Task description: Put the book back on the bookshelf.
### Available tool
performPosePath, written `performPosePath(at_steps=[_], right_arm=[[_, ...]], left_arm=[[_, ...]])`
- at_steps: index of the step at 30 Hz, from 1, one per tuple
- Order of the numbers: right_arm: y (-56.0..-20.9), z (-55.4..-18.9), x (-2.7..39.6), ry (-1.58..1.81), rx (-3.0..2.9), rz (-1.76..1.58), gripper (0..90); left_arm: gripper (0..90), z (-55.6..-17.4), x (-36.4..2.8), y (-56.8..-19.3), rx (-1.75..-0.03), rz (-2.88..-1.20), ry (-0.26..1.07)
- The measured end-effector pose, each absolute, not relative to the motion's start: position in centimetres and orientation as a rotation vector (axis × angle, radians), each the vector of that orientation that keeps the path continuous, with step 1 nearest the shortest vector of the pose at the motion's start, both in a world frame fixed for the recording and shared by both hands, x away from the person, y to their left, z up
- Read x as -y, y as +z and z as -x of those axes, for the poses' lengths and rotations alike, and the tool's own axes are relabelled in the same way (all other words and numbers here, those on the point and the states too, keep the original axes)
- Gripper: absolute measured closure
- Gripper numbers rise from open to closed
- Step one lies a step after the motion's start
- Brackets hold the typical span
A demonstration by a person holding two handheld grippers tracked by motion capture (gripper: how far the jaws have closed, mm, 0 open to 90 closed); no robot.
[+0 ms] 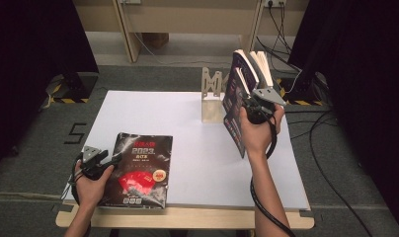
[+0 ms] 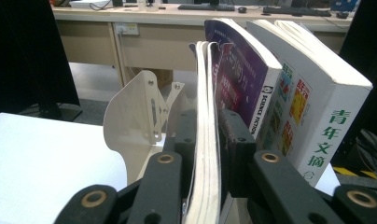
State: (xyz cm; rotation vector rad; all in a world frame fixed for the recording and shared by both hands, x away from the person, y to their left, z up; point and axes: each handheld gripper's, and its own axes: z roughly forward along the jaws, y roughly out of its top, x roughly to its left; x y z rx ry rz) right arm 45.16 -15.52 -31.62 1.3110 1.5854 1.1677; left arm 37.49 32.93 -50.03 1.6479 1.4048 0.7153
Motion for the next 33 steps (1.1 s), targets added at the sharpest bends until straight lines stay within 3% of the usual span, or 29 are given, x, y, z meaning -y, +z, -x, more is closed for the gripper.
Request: performPosePath(at_steps=[12, 33], right_arm=[[-31.44, -45.56, 15.35, 1.154, -1.601, -1.313, 84.3], [-31.25, -46.00, 14.78, 1.214, -1.570, -1.289, 84.7]], left_arm=[[39.2, -37.51, -32.99, -50.03, -1.408, -1.643, 0.711], [39.1, -37.51, -33.01, -50.05, -1.406, -1.640, 0.711]])
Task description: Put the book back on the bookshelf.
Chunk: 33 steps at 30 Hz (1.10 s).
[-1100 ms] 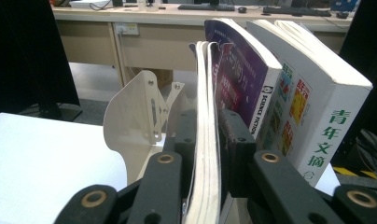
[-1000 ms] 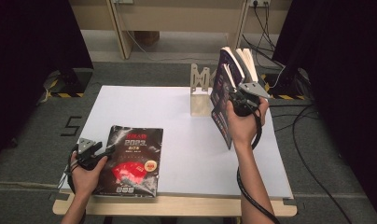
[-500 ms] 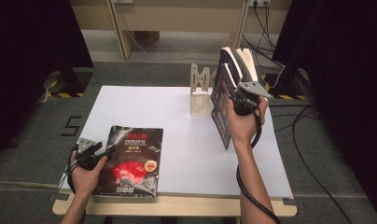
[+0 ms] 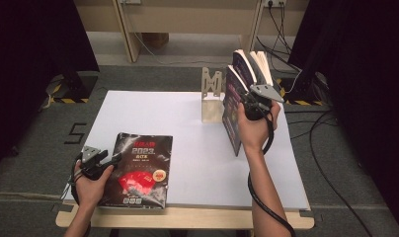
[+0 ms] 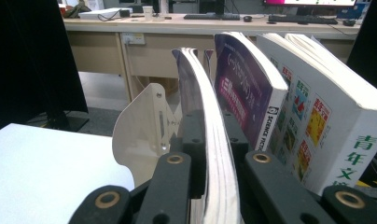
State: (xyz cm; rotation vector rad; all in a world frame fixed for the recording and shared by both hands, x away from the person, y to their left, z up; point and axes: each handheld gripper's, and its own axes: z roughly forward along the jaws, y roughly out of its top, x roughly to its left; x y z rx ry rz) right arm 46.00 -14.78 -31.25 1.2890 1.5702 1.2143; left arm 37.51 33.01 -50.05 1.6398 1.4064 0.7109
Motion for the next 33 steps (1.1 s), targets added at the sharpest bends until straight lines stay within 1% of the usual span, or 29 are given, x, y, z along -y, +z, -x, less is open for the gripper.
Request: performPosePath(at_steps=[20, 33], right_arm=[[-30.2, -47.1, 14.6, 1.239, -1.519, -1.276, 84.7], [-30.3, -47.8, 14.5, 1.267, -1.489, -1.276, 84.7]], left_arm=[[39.1, -37.5, -33.0, -50.1, -1.406, -1.641, 0.710], [39.1, -37.5, -33.0, -50.1, -1.407, -1.641, 0.709]])
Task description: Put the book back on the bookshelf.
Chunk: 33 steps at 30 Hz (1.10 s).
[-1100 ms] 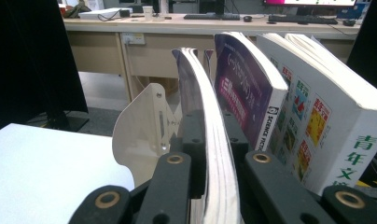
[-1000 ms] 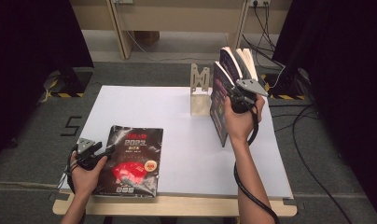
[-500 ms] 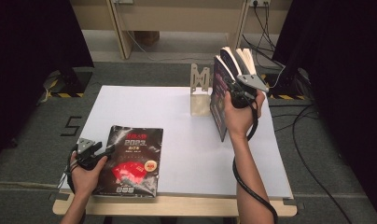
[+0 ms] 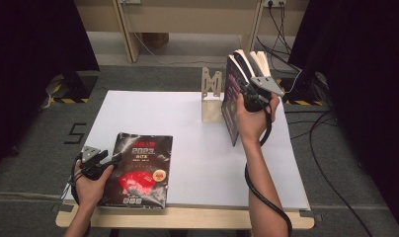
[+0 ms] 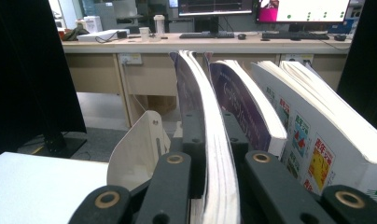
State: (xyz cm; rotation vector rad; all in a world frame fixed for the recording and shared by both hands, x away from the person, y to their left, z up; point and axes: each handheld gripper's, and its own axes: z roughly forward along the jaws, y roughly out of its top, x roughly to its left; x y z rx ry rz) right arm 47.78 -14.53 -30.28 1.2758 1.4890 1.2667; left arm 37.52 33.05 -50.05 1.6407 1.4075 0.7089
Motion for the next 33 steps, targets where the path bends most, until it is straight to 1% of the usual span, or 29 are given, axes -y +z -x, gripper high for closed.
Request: performPosePath(at_steps=[33], right_arm=[[-30.5, -49.6, 14.2, 1.270, -1.431, -1.262, 84.7]], left_arm=[[39.0, -37.5, -33.0, -50.0, -1.407, -1.641, 0.712]])
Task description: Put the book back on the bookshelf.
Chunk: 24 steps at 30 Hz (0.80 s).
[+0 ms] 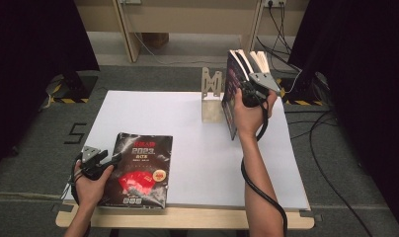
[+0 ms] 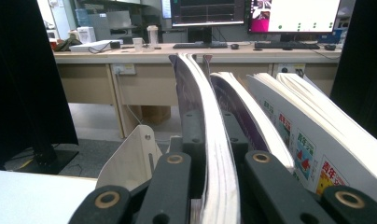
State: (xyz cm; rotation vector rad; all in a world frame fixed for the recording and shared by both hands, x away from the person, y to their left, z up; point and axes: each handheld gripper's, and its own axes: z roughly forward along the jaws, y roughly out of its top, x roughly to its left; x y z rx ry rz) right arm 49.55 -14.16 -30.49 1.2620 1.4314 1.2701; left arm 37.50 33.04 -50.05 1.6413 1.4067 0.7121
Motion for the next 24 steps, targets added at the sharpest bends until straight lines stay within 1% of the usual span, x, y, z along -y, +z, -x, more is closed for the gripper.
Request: performPosePath(at_steps=[24], right_arm=[[-30.7, -51.4, 13.4, 1.247, -1.415, -1.285, 84.7]], left_arm=[[39.0, -37.5, -33.0, -50.1, -1.405, -1.641, 0.713]])
